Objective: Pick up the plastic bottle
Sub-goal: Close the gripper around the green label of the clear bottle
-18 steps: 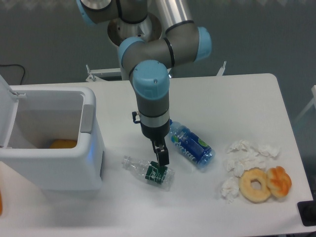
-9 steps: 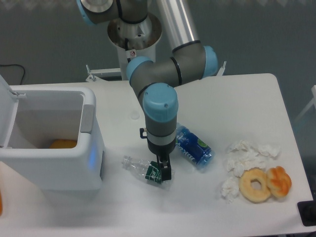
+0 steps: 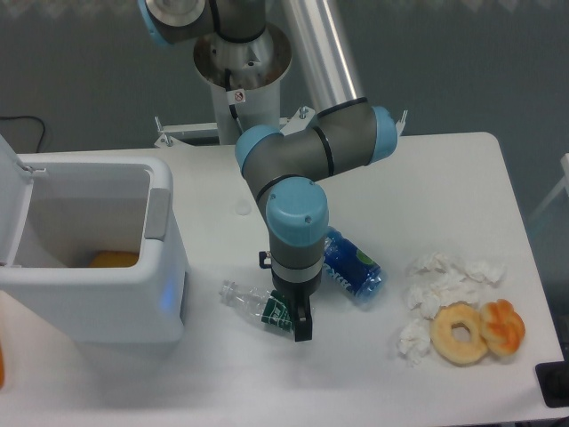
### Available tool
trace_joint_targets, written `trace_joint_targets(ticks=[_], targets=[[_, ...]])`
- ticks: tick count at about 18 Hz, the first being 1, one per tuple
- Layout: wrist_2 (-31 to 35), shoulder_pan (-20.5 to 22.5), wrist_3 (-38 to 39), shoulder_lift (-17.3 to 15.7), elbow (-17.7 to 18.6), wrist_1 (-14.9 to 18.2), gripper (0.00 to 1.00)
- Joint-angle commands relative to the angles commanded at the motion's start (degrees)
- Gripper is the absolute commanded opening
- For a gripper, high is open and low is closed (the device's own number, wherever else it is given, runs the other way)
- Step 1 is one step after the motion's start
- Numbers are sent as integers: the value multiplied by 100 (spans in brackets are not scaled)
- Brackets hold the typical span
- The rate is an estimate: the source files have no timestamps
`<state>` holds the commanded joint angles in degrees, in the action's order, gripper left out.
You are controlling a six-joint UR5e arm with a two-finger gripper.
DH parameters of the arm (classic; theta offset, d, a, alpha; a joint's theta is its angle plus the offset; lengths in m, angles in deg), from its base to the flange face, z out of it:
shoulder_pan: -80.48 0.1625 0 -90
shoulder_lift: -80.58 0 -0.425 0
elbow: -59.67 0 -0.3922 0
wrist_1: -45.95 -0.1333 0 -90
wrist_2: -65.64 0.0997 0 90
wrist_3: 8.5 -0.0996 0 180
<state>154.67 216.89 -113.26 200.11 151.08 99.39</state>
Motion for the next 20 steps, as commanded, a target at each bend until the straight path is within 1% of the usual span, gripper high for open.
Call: trace_joint_targets(ticks=[2,5,8,20], targets=[[9,0,-70,62,-17,0,100],[26,-9,-140,70,26,0,100],[219,-26,-132,114,53,-9,100],[246,-62,-35,255,0,-44,100]])
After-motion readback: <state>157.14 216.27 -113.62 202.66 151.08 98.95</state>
